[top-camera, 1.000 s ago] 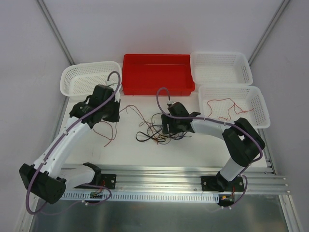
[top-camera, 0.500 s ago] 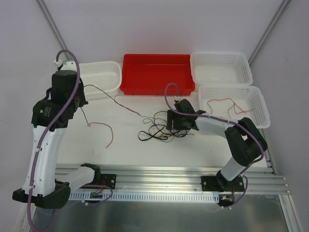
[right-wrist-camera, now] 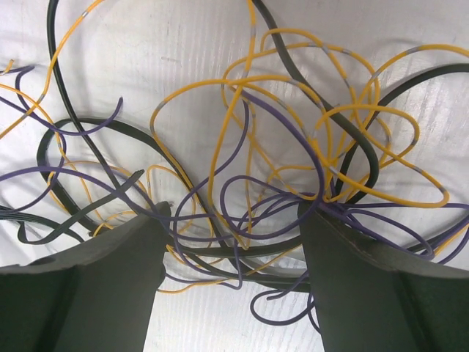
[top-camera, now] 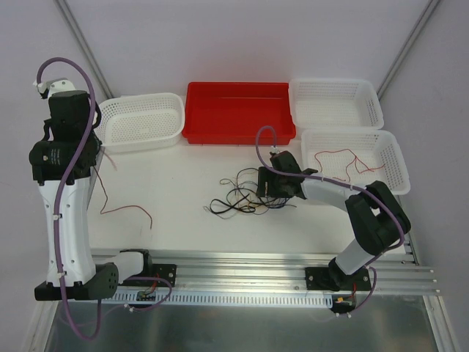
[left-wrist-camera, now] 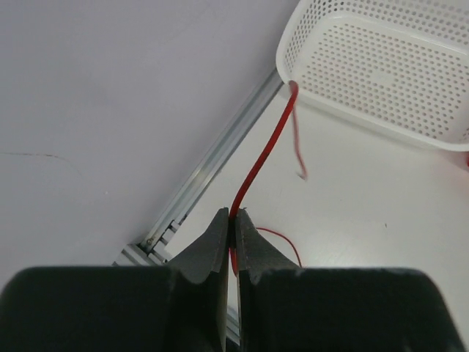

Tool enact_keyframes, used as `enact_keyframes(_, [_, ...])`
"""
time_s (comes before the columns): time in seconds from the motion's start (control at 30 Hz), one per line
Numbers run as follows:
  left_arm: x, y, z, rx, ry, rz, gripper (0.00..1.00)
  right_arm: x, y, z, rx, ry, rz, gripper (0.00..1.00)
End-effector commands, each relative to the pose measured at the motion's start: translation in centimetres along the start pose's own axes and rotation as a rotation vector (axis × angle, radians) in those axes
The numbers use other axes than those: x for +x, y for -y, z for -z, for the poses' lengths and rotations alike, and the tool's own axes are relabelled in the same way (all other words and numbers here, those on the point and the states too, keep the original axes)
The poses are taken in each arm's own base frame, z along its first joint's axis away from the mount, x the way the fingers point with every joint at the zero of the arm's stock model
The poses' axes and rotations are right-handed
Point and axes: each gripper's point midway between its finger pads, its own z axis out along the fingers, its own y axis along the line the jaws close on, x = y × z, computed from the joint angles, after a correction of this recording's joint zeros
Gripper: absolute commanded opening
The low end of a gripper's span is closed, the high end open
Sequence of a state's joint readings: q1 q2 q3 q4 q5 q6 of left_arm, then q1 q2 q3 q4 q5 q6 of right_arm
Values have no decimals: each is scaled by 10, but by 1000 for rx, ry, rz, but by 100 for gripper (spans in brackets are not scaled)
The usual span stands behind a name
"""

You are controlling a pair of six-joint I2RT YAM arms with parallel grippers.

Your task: Untangle the cables

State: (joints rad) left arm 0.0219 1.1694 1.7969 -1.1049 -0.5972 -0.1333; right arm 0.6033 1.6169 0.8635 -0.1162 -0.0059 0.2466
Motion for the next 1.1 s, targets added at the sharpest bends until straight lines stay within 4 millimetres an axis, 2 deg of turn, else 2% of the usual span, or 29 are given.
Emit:
enact_keyframes(0.0, [-10,-16,0,-74,15,14,0,45,34,0,108,-142,-20,75])
enact_keyframes(0.07, [-11,0,-1,5,9,29,0,43,35,1,104,-133,-18,75])
enact_keyframes(0.13, [-13,15,0,90,16,47,0,44,26,2,58,-142,-16,75])
enact_keyframes(0.17, [-10,30,1,171,2,46,0,43,24,3,49,-138,-14,77])
enact_keyframes(0.23, [-8,44,3,251,3,56,0,37,16,8,12,-125,2,79])
enact_keyframes(0.27, [-1,62,6,351,-22,51,0,34,12,11,-1,-118,12,80])
enact_keyframes(0.33, [2,81,12,455,-35,78,0,25,2,23,-23,-92,55,82])
enact_keyframes(0.37, [12,100,19,563,-77,86,0,21,0,28,-21,-78,71,85])
enact_keyframes(0.4, [15,110,24,622,-91,99,0,15,-4,34,-26,-60,94,86])
enact_keyframes(0.43, [17,116,31,673,-91,113,0,8,-12,47,-38,-35,136,87])
enact_keyframes(0.47, [23,128,30,722,-105,123,0,1,-17,54,-44,-11,159,90])
enact_keyframes(0.5, [25,140,40,808,-124,149,0,-1,-23,61,-48,6,186,91])
enact_keyframes(0.53, [34,146,43,842,-146,160,0,-13,-28,76,-49,57,213,92])
enact_keyframes(0.57, [31,154,48,885,-144,194,0,-18,-32,83,-54,80,228,93])
enact_keyframes(0.63, [35,164,59,950,-164,236,0,-27,-48,103,-106,142,269,93])
enact_keyframes(0.67, [37,173,58,969,-183,292,0,-27,-56,108,-147,153,284,93])
enact_keyframes(0.7, [40,182,65,1006,-196,302,0,-24,-70,115,-217,159,301,93])
enact_keyframes(0.73, [41,187,71,1029,-191,323,0,-30,-84,121,-278,201,312,93])
enact_keyframes(0.77, [53,198,74,1051,-226,323,0,-29,-93,129,-326,224,312,93])
enact_keyframes(0.8, [50,205,78,1068,-220,358,0,-24,-108,135,-393,229,333,92])
enact_keyframes(0.87, [59,214,76,1054,-254,387,0,-28,-131,149,-488,296,370,92])
enact_keyframes(0.9, [64,222,83,1078,-271,383,0,-23,-143,155,-527,308,396,92])
enact_keyframes(0.97, [71,232,82,1088,-297,402,0,-28,-161,164,-584,362,424,92])
enact_keyframes(1.0, [74,236,86,1096,-317,420,0,-21,-168,164,-603,354,446,92])
enact_keyframes(1.07, [80,243,85,1093,-336,454,0,-26,-186,172,-665,405,461,92])
